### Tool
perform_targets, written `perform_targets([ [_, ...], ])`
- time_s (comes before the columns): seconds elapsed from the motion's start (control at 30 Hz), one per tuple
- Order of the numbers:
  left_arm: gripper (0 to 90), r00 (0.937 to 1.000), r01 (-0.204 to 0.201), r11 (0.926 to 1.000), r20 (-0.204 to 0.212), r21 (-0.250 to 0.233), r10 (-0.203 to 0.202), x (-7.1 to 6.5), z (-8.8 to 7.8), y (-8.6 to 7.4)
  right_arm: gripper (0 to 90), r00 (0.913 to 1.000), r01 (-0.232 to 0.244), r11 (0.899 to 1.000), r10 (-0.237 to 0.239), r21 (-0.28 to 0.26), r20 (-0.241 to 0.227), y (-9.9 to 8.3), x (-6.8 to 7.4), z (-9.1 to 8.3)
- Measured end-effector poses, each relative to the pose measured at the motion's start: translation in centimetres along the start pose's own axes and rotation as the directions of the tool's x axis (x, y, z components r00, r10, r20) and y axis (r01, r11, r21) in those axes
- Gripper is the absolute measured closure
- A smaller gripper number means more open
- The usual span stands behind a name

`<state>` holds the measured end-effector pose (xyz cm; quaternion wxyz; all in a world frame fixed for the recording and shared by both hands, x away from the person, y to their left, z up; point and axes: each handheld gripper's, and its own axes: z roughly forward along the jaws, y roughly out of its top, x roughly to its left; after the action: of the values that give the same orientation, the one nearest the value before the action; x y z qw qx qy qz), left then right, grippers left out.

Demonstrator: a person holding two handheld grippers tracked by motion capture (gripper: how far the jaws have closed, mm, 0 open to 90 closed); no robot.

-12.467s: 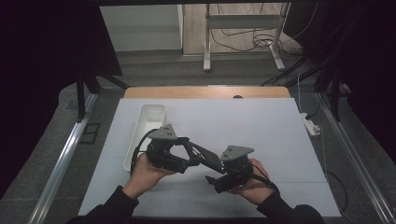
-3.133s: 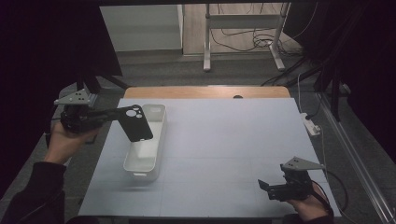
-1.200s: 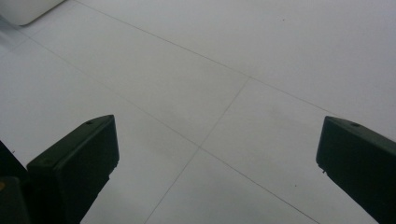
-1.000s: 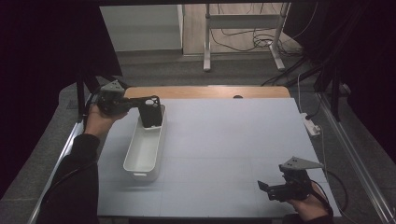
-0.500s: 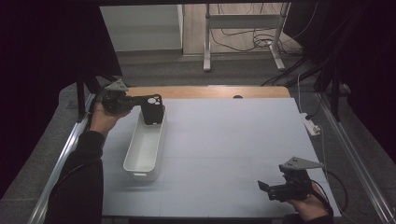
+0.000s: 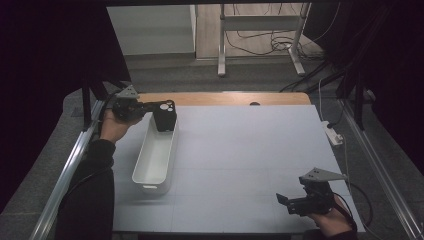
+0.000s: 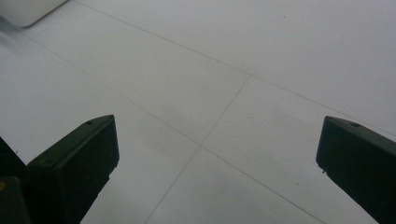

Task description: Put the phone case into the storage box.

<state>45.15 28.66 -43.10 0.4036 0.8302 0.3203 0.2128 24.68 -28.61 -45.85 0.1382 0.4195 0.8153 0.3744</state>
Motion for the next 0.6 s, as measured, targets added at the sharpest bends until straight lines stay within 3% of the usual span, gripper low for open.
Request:
perform_targets([
  [0.23, 78.7, 0.9994, 0.020, 0.9997, -0.027, -0.015, -0.021, 0.3, 0.4, -0.3, 0.0, 1.0000, 0.000, 1.000, 0.000, 0.002, 0.000, 0.0, 0.0, 0.0],
  [0.43, 74.7, 0.9975, 0.024, 0.9997, -0.067, 0.006, -0.023, 0.3, 1.0, -0.4, 0.0, 1.0000, -0.001, 1.000, 0.001, 0.001, 0.000, 0.0, 0.0, 0.1],
  [0.6, 74.1, 0.9943, 0.059, 0.9982, -0.089, 0.008, -0.058, 0.4, 1.5, -0.6, 0.0, 1.0000, -0.002, 1.000, 0.002, 0.000, -0.001, 0.0, 0.0, 0.0],
])
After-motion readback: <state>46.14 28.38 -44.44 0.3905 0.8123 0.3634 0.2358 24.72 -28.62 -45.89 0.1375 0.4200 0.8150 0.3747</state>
